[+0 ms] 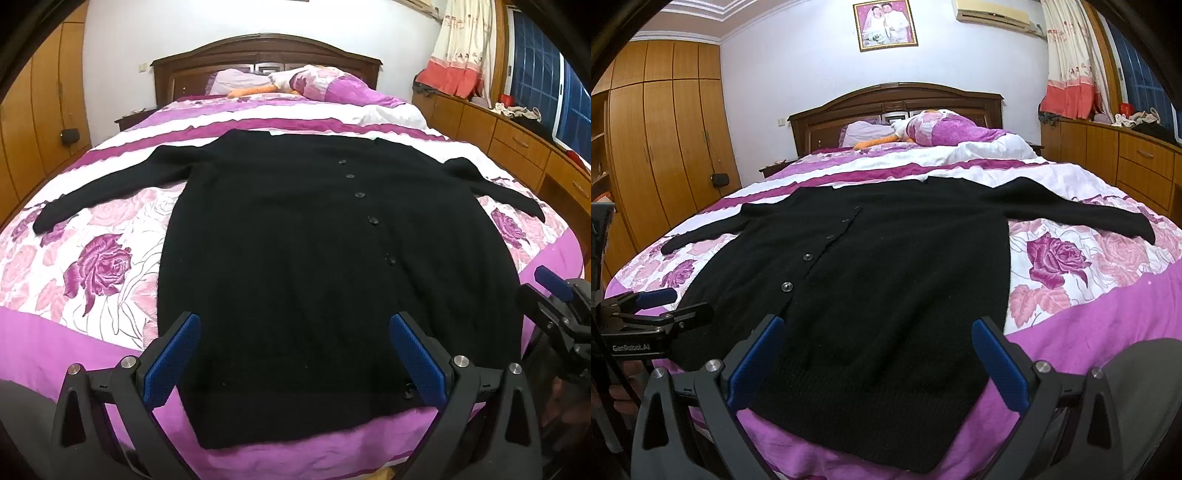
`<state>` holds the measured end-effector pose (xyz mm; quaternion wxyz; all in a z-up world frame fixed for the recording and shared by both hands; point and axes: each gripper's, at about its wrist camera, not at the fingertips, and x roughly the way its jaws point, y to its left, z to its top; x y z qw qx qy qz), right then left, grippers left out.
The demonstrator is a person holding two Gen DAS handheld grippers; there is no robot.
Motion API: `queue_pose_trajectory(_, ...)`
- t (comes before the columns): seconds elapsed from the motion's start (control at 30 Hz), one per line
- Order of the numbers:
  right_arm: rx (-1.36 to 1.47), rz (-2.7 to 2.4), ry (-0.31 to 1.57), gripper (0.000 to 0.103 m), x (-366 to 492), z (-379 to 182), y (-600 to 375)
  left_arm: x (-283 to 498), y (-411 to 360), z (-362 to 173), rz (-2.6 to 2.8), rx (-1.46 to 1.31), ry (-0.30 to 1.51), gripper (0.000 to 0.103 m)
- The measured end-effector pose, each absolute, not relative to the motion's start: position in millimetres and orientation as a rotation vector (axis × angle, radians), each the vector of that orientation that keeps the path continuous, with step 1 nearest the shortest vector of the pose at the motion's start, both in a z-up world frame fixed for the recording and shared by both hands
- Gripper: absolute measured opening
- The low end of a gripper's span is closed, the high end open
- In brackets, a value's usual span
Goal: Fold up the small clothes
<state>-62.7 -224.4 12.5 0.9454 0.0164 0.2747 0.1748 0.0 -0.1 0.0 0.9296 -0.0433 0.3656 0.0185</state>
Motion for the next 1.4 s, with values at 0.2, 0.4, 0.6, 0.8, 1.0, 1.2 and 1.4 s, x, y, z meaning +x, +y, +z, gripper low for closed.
queue_pose_trajectory(0.2,0.031,0.356,0.56,0.103,-62,12,-224,-1,4,-2,0.035,-0.099,0.752,0.093)
queue_pose_trajectory(0.4,0.019,0.359,0.562,0.103,-63,13,-221,6,5,-3,0.041,-0.103,0.756,0.093)
queue_pose_trajectory(0.6,0.001,0.365,0.553,0.103,-64,13,-218,4,6,-3,0.041,-0.121,0.772,0.093)
queue_pose_trajectory(0.8,-0.014,0.366,0.556,0.103,-63,11,-216,3,6,-3,0.043,-0.124,0.759,0.093)
queue_pose_trajectory(1.0,-0.031,0.371,0.556,0.103,-64,10,-212,3,6,-3,0.042,-0.126,0.761,0.093)
queue_pose_trajectory(1.2,-0.034,0.371,0.558,0.103,-64,10,-212,3,7,-3,0.04,-0.148,0.751,0.093)
queue_pose_trajectory(1.4,-0.026,0.372,0.586,0.103,-60,7,-212,3,11,-1,0.068,-0.139,0.716,0.093)
